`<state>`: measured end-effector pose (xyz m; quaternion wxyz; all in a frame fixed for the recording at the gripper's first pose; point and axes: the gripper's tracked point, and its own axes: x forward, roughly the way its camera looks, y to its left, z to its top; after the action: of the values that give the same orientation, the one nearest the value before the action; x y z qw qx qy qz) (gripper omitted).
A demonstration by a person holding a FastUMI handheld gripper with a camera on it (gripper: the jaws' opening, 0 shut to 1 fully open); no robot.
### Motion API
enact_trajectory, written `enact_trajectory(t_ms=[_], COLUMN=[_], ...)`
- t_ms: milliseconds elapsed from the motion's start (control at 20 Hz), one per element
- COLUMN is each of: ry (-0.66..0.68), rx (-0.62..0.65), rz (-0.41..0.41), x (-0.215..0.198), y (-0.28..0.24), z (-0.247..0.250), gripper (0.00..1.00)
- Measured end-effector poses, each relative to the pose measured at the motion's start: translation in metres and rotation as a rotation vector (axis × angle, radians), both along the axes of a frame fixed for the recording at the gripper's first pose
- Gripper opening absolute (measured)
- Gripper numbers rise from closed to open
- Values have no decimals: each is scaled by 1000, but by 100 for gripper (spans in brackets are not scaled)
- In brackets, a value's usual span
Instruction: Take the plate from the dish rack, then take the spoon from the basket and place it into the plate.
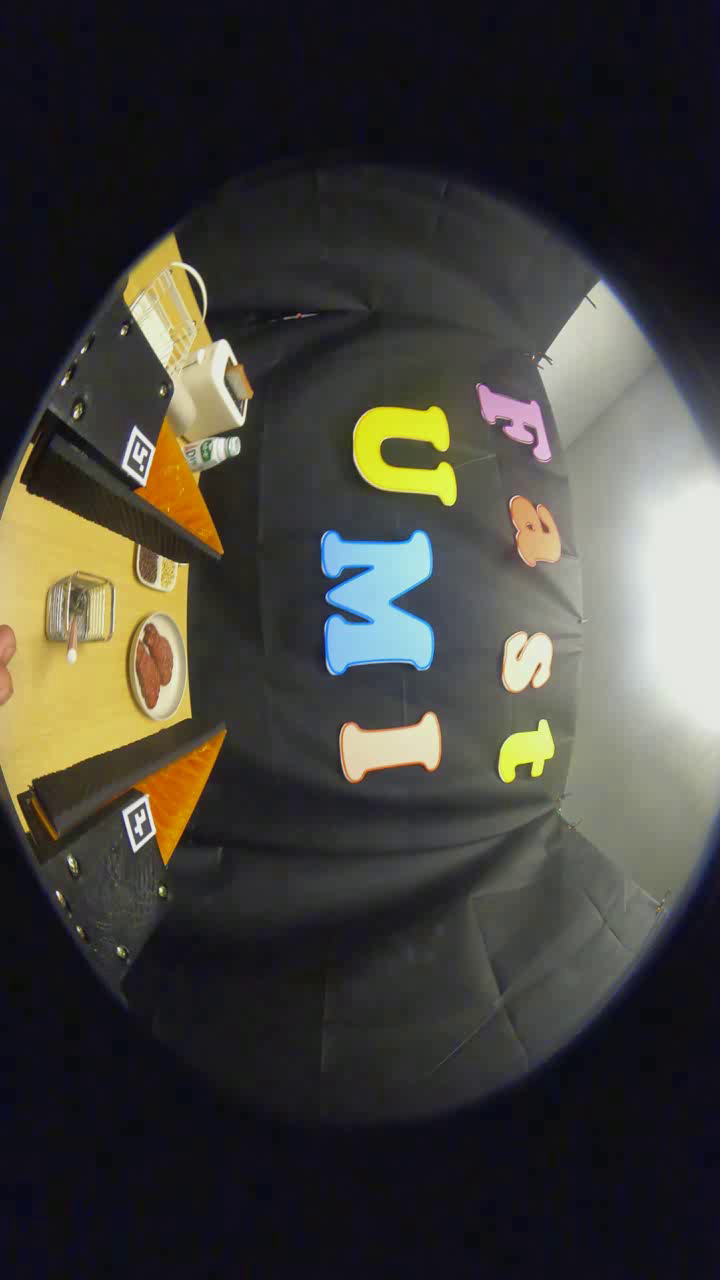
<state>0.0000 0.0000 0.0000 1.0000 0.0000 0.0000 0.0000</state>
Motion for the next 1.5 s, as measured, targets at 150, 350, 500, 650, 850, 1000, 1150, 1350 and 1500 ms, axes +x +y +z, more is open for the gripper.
enact_trajectory(t_ms=[150, 350, 500, 650, 850, 1000, 1150, 1350, 1500], ry=[-22, -39, -7, -4, 76, 127, 231, 500, 639], rx=[3, -39, -41, -43, -16, 35, 58, 96, 123], rz=[-4, -26, -12, 8, 94, 158, 186, 230, 235], x=[5, 10, 14, 19, 32, 44, 58, 68, 74], y=[18, 35, 50, 62, 97, 129, 151, 179, 197], z=[19, 34, 31, 36, 25, 22, 0, -57, -82], gripper=[97, 97, 96, 97, 97, 97, 97, 97, 97])
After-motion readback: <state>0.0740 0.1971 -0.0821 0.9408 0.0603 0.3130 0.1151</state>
